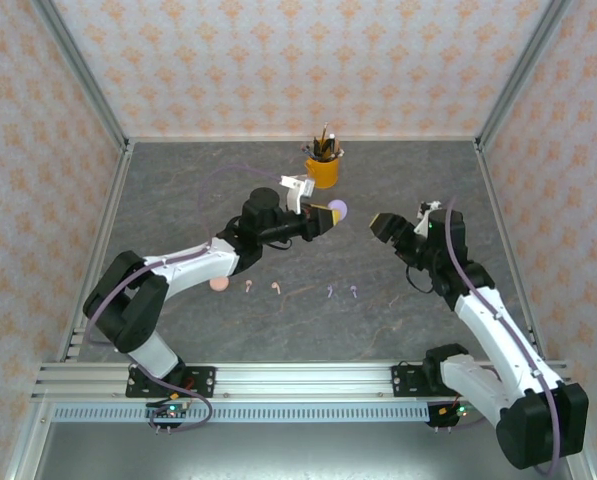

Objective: Insert the wireless bluetooth earbuds into the charging case

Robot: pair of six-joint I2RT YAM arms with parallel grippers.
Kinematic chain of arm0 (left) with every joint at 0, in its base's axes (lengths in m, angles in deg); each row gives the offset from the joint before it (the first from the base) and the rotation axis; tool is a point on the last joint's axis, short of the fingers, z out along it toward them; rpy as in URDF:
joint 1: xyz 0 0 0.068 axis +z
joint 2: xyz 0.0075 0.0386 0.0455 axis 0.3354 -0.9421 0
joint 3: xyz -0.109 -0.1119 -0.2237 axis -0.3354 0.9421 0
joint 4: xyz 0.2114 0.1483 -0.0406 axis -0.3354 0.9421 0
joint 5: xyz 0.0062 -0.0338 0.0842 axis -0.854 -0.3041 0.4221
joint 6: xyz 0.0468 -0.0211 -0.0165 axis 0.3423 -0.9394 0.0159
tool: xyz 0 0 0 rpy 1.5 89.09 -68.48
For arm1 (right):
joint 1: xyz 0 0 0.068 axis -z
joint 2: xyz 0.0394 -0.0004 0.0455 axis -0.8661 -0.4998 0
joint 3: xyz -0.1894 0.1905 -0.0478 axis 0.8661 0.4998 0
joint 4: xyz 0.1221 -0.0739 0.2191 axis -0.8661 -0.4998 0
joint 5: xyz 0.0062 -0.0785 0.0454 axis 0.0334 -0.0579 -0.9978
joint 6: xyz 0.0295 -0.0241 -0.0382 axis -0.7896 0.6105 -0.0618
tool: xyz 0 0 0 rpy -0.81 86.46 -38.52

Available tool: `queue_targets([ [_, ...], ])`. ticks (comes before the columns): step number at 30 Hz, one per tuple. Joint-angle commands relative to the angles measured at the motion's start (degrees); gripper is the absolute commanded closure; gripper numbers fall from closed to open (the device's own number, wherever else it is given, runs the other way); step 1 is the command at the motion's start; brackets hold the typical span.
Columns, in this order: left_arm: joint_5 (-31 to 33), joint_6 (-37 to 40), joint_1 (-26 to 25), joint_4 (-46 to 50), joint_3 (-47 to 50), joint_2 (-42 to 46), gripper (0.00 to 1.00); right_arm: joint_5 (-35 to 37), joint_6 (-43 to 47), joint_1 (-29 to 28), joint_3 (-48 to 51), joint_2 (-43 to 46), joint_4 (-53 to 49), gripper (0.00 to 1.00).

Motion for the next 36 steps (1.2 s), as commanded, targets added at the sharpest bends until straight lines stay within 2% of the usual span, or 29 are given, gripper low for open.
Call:
queue_targets([
  [1,-5.1,4.8,-0.2,7.1,0.2,2.6,1.00,-7.5,0.7,-0.2,2.3,0.6,11.6,0.17],
  [7,-5.1,4.6,-0.2,7.8,0.2,3.4,1.00,-8.6,-1.2,-2.9,2.9,-2.2,16.6,0.17],
  [17,-5.6,3.1,-0.2,5.6,-0.4,1.9,1.00,-6.7,-0.8,-7.4,1.4,-6.1,18.2,0.18],
  [27,-6.6,2.8,-0.4,4.7,-1.5,0.4,1.00,-5.0,-1.4,-8.3,0.5,-10.4,20.0,0.21],
  [36,-8.5,1.9,-0.6,2.7,-0.9,2.0,1.00,-0.3,-0.9,-8.2,0.7,-15.8,19.6,0.25],
])
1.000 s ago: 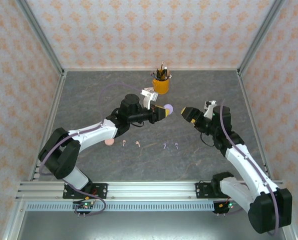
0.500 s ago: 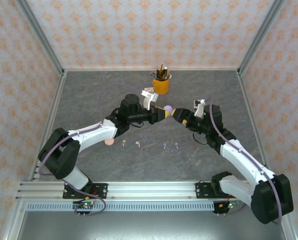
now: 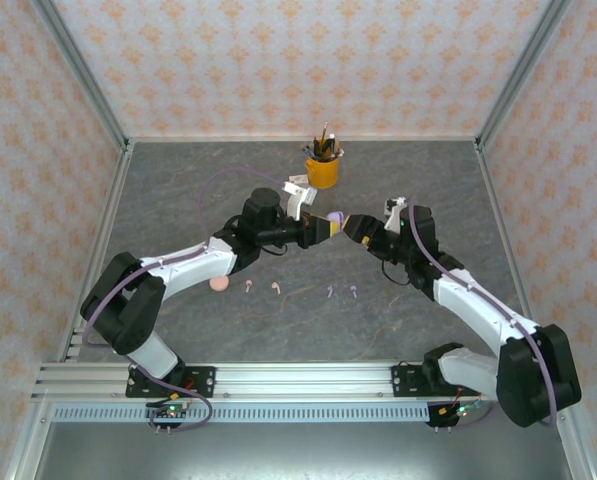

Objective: Insert the wireless bluetooth earbuds into the charging case

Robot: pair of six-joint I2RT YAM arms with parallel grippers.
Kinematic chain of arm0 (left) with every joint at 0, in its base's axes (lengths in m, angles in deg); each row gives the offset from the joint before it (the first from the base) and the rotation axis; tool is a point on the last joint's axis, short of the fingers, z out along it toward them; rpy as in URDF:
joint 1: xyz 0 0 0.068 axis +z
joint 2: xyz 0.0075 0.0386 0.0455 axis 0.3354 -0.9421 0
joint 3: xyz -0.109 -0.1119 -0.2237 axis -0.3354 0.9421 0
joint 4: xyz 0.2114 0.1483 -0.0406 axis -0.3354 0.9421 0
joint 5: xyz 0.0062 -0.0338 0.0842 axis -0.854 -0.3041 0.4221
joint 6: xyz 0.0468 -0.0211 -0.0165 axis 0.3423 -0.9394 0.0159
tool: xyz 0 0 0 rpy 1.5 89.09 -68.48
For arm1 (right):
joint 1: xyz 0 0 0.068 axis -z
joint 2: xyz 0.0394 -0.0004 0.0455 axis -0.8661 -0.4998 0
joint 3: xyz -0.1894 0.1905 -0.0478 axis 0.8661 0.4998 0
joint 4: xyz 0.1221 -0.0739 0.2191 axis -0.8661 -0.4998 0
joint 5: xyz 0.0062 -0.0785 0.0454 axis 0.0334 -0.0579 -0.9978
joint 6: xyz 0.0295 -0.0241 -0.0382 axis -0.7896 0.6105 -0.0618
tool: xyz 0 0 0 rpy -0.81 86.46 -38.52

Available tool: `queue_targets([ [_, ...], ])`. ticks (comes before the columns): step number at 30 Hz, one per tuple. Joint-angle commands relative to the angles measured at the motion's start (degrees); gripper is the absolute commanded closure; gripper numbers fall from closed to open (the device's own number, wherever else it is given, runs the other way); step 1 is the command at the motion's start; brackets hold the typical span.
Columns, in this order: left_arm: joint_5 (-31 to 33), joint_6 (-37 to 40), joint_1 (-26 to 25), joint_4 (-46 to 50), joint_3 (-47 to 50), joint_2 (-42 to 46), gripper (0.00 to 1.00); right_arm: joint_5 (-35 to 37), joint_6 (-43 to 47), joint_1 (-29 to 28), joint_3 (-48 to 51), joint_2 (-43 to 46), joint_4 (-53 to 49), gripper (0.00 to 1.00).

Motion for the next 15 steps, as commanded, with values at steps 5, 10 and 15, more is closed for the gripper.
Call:
queue_targets([
  [5,-3.3,0.0,-1.0,-3.0,-0.5,2.9,1.00,3.8,0.1,-0.3,-1.3,-3.5,1.3,0.26],
  [10,-2.2,1.0,-1.0,-1.9,0.3,3.8,1.00,3.6,0.9,0.5,-1.2,0.1,-2.3,0.27],
  [15,-2.0,0.3,-0.9,-3.8,1.3,3.5,1.00,1.5,-0.2,2.9,1.1,8.5,-4.4,0.27],
])
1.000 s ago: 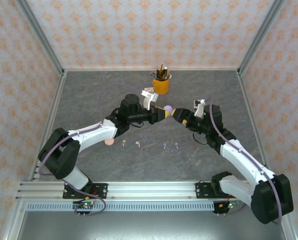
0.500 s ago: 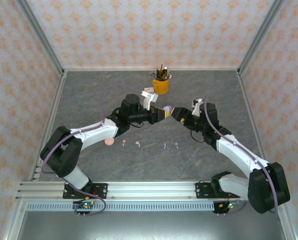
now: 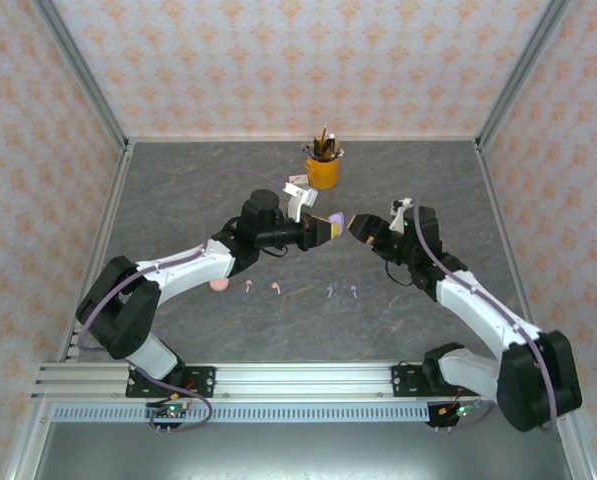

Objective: Insert the wireless bluetooth earbuds into the charging case

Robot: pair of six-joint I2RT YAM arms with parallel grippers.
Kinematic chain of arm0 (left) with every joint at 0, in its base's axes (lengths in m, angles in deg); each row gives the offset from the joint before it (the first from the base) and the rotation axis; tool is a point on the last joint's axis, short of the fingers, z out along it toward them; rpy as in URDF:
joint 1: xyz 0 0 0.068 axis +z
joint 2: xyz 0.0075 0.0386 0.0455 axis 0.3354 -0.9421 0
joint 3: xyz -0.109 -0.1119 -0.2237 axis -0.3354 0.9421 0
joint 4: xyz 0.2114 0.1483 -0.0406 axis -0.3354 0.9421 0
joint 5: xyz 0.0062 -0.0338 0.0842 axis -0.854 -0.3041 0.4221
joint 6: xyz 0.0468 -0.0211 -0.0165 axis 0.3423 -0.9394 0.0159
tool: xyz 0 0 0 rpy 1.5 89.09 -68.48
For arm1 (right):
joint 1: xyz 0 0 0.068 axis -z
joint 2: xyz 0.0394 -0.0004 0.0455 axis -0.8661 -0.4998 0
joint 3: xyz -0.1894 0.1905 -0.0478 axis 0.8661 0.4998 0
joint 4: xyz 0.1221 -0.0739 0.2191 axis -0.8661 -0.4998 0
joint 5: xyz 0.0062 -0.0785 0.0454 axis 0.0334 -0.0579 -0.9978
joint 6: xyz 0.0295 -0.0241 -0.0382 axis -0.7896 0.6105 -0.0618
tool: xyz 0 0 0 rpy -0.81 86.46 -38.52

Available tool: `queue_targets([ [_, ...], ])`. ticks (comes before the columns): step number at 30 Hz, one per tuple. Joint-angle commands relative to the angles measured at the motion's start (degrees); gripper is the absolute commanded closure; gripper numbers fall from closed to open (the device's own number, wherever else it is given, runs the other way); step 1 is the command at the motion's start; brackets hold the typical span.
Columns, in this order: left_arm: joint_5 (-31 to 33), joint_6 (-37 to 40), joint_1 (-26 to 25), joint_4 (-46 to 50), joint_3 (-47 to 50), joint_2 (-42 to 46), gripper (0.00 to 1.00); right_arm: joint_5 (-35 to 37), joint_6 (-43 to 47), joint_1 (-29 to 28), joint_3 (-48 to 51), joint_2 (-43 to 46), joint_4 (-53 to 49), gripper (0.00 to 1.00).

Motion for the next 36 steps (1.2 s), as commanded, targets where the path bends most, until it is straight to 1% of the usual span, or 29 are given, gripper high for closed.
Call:
queue_targets([
  [1,-1.6,-0.3,-0.2,-4.1,0.6,1.5,1.00,-0.9,-0.5,1.3,1.3,6.1,-1.2,0.27],
  [5,-2.2,-2.8,-0.1,-9.0,0.9,0.6,1.00,-3.6,-2.6,2.3,2.6,9.3,1.4,0.27],
  [6,-2.4,-5.1,0.0,-10.7,0.9,0.1,1.00,-4.4,-3.4,2.5,2.7,9.3,2.8,0.27],
  [10,-3.2,-9.9,0.7,-17.5,0.5,-1.8,1.00,-4.9,-7.2,2.8,3.5,8.8,9.4,0.29],
  [12,-3.6,-13.6,1.5,-22.6,0.4,-3.2,1.00,-4.9,-9.6,3.0,4.0,8.0,13.2,0.29],
  [15,-3.8,-18.1,2.7,-29.0,0.4,-5.0,1.00,-4.9,-11.7,3.0,4.2,6.5,17.1,0.30],
  [18,-4.2,-20.8,3.1,-33.2,-0.5,-6.6,1.00,-5.2,-12.8,3.1,3.9,4.9,19.7,0.31],
  [21,-4.5,-22.2,3.3,-34.9,-1.2,-7.9,1.00,-6.2,-13.2,3.1,3.3,3.6,21.4,0.33],
  [27,-4.9,-24.9,3.3,-38.4,-2.1,-9.9,1.00,-7.1,-13.7,3.1,2.3,1.2,24.2,0.40],
  [36,-4.7,-25.9,3.2,-39.2,-2.5,-10.8,1.00,-7.8,-15.1,3.0,0.8,-2.2,27.9,0.45],
])
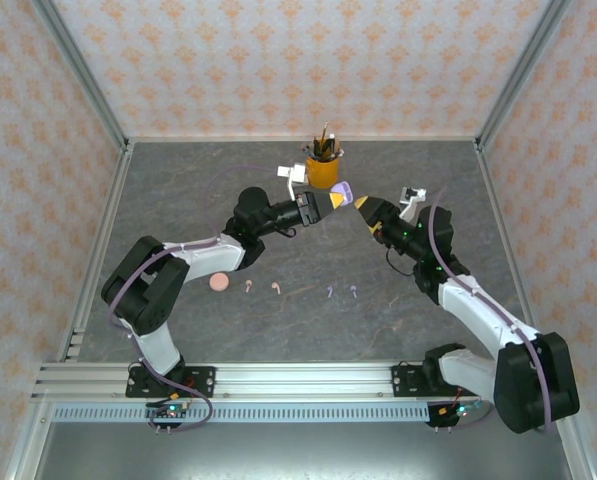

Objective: Insert the wireless bluetooth earbuds into the charging case

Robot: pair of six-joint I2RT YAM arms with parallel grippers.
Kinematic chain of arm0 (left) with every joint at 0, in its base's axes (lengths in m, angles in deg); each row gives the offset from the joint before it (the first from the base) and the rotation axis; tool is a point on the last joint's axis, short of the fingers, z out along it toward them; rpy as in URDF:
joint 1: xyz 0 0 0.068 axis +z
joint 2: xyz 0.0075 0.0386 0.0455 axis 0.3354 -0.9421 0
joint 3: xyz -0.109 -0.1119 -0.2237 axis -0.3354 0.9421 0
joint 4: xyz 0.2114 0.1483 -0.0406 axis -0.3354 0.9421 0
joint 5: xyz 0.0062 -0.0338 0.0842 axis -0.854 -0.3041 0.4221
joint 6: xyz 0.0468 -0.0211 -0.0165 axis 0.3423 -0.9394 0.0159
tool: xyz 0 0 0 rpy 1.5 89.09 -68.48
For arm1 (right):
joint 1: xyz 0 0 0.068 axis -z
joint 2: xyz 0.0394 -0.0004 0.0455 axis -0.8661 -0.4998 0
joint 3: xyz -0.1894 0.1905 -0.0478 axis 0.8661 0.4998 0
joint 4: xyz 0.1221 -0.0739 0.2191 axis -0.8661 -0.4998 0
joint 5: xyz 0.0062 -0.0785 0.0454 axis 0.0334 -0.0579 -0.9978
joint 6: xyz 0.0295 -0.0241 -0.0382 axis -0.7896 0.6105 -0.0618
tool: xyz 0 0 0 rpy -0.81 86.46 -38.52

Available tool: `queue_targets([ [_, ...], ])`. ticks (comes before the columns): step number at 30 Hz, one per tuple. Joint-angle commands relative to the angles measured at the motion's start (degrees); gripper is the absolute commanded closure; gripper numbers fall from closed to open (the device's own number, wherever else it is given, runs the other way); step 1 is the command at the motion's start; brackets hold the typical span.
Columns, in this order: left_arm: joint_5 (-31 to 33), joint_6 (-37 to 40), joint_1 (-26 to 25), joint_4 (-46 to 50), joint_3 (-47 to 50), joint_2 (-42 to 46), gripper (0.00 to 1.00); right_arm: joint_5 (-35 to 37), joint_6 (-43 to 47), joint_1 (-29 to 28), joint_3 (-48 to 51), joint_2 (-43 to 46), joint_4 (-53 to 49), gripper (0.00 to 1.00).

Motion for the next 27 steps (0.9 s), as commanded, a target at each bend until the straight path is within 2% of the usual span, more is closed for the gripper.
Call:
queue_targets([
  [1,-1.1,-0.7,-0.1,-4.0,-1.8,-0.6,1.00,-1.5,-0.6,0.3,-2.4,-0.7,5.0,0.45],
  [27,-1.4,0.1,-1.7,-3.3,-2.1,-1.2,1.00,-6.6,1.8,0.4,-4.8,-2.4,5.1,0.51],
])
